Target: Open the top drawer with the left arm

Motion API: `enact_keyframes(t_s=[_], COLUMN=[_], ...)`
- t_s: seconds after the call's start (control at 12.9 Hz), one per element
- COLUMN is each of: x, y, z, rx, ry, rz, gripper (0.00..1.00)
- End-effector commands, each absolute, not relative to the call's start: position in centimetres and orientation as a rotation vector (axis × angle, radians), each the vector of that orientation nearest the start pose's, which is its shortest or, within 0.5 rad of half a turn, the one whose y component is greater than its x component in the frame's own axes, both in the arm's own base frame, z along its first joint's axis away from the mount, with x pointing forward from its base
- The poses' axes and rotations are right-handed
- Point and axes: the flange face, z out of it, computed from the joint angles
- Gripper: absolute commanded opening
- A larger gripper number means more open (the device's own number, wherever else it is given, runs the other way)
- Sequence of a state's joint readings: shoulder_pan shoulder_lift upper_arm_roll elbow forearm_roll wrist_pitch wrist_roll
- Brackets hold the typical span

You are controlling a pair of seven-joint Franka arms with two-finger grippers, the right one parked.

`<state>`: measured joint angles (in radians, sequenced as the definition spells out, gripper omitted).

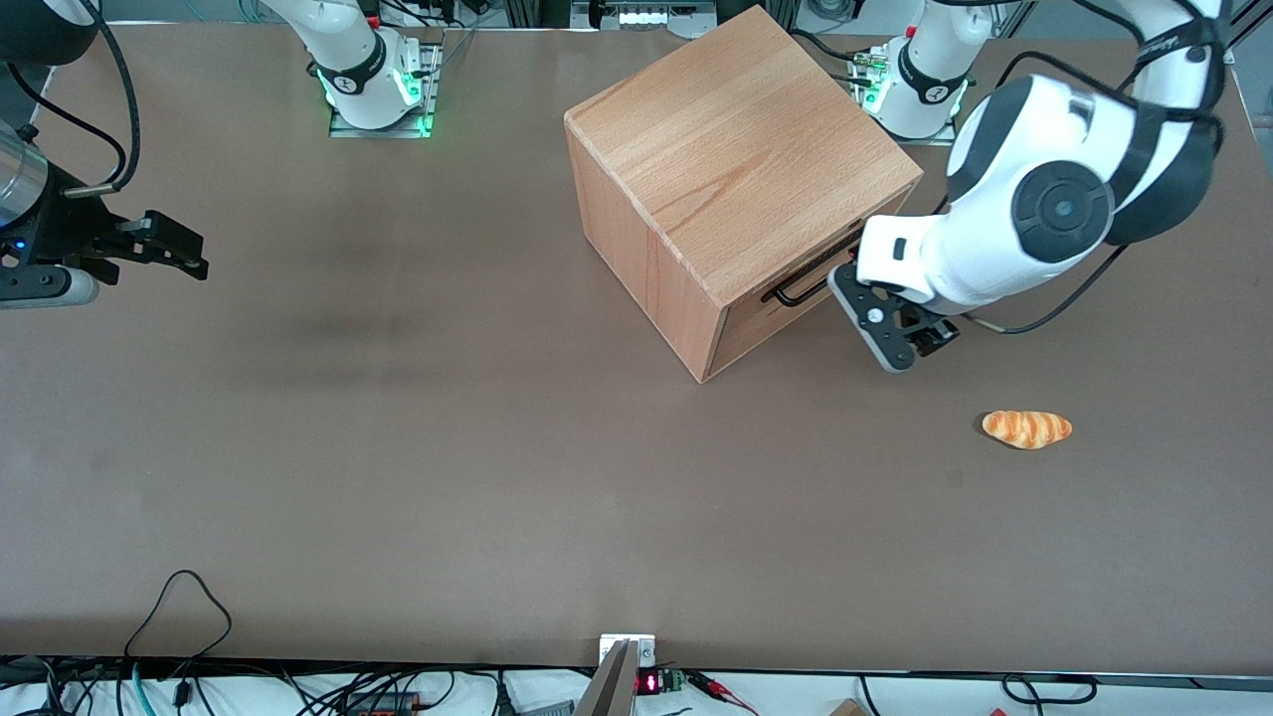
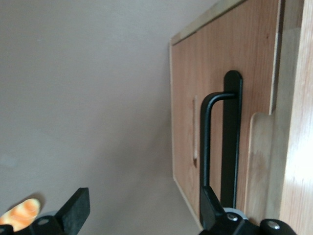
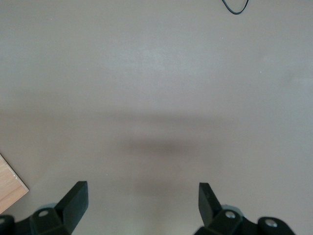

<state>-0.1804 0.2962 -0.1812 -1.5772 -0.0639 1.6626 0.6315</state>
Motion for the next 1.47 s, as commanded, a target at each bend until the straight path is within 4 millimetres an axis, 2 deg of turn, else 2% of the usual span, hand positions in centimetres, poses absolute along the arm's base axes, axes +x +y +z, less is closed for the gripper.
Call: enact_keyframes(t_s=[0.0, 0.77, 1.08, 1.24, 1.39], x=[57.9, 56.7, 56.4, 55.9, 55.7], y=[-22.4, -23.1, -23.3, -24.3, -24.4], z=[44.2, 41.4, 41.0, 41.0, 40.5], rx=[-2.896, -2.911, -2.904, -2.893, -2.89], ry=[1.571, 1.586, 1.597, 1.628, 1.631], rz=[0.316, 0.381, 0.381, 0.378, 0.371], gripper=[1.0, 1.0, 1.0, 1.0, 1.0])
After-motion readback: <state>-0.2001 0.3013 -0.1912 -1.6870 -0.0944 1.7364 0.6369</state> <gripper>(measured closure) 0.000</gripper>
